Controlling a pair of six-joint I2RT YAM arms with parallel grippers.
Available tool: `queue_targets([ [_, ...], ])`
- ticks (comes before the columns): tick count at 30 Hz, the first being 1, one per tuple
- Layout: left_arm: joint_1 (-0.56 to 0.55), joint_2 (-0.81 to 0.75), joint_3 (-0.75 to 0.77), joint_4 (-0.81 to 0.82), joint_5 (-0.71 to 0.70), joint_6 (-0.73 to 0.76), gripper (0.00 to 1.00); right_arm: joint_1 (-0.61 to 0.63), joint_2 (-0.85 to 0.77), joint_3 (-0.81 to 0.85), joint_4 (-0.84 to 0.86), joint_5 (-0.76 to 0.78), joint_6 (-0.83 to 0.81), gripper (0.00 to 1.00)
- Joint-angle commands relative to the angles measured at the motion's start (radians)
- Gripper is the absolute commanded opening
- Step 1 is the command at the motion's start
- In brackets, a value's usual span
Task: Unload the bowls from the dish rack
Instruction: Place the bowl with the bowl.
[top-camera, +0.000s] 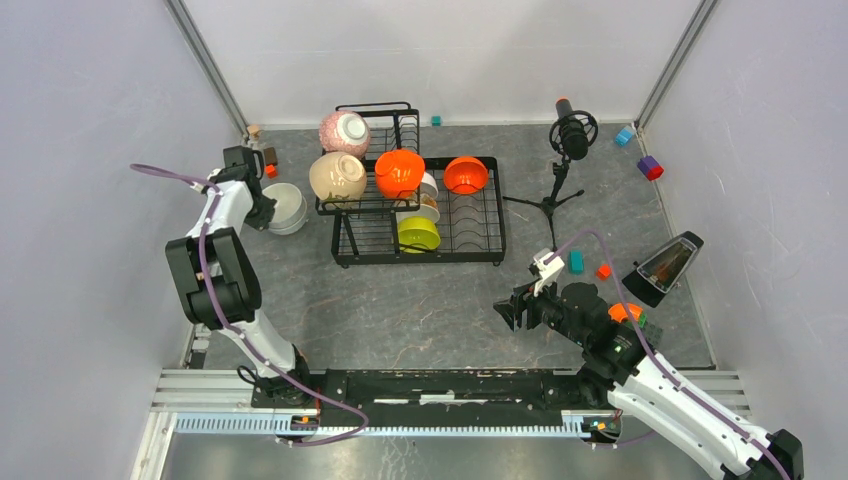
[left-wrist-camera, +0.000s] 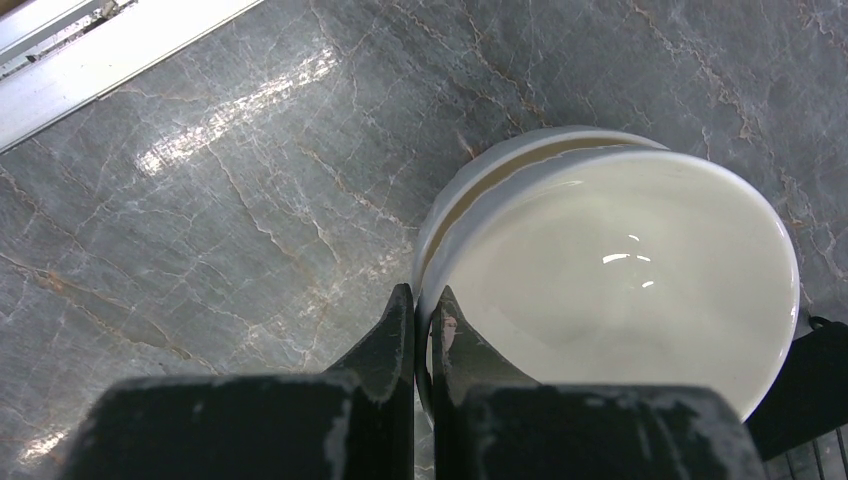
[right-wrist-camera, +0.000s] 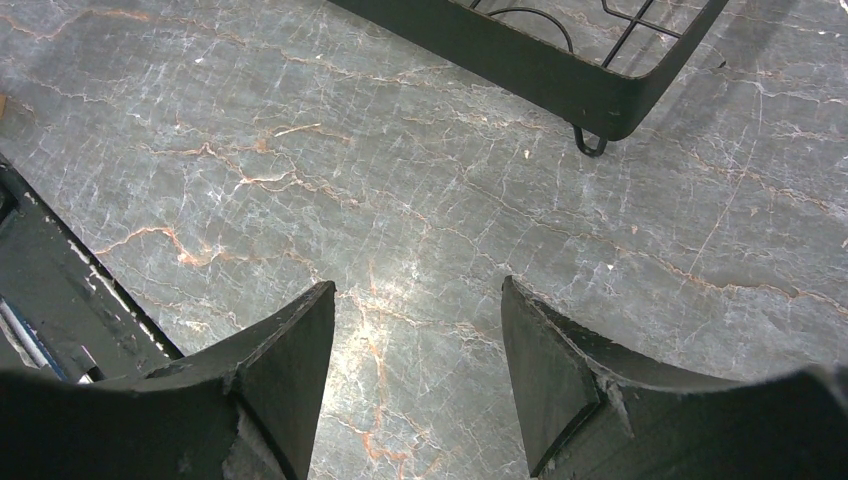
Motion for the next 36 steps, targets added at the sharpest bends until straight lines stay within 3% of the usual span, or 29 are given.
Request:
queue_targets([
  [1,0.007,0.006,0.053,0.056,-0.036,0.031,0.02,0.002,-0.003,-0.008,0.044,-0.007,-0.015,0.67],
  [11,0.006,0.015,0.038,0.065,-0.018,0.04,0.2,0.003,-0.004,-0.007,0.043,-0.012,-0.016,0.67],
  [22,0.004,-0.042,0.037,0.069,0.028,0.038,0.57,0.003,-0.006,-0.002,0.038,-0.014,-0.021,0.68],
  [27,0.006,-0.093,0.035,0.058,0.008,0.054,0.63,0.002,-0.009,0.0,0.039,-0.016,-0.022,0.68],
  [36,0.006,-0.175,-0.028,0.06,0.033,0.039,0.6,0.002,-0.032,-0.008,0.05,-0.031,-0.022,0.68],
])
